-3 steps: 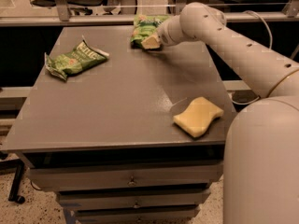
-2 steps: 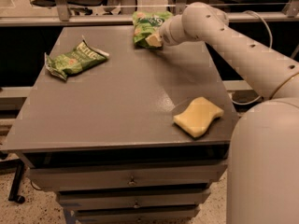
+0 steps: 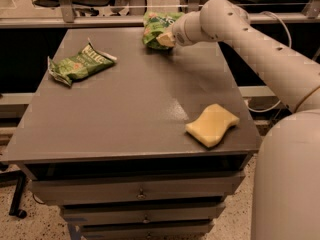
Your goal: Move green rice chip bag near green jalapeno chip bag
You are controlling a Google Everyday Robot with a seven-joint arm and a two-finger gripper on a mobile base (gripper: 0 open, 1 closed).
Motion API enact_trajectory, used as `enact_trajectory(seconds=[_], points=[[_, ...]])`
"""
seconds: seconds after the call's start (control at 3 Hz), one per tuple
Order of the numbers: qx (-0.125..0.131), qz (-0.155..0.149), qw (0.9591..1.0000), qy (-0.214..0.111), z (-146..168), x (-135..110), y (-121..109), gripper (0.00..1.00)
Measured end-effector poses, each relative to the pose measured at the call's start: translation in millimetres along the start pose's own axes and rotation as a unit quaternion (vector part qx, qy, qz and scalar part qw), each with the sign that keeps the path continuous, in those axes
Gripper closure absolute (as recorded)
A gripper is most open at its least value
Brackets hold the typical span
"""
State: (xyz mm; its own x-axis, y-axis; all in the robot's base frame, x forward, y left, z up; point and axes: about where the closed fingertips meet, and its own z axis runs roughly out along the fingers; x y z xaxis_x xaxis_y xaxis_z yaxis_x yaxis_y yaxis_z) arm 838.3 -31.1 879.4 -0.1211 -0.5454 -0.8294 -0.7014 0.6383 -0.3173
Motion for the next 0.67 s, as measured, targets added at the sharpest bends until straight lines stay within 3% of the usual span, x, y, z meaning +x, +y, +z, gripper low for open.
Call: enact_trajectory(seconds=[0.33,0.67], points=[[-0.028,-0.014,0.9989,-0.035,-6.2,-22.4,9.9,1.00],[-0.075,-0.046,0.9937,-0.069,-6.3,-50.6,38.9,1.00]])
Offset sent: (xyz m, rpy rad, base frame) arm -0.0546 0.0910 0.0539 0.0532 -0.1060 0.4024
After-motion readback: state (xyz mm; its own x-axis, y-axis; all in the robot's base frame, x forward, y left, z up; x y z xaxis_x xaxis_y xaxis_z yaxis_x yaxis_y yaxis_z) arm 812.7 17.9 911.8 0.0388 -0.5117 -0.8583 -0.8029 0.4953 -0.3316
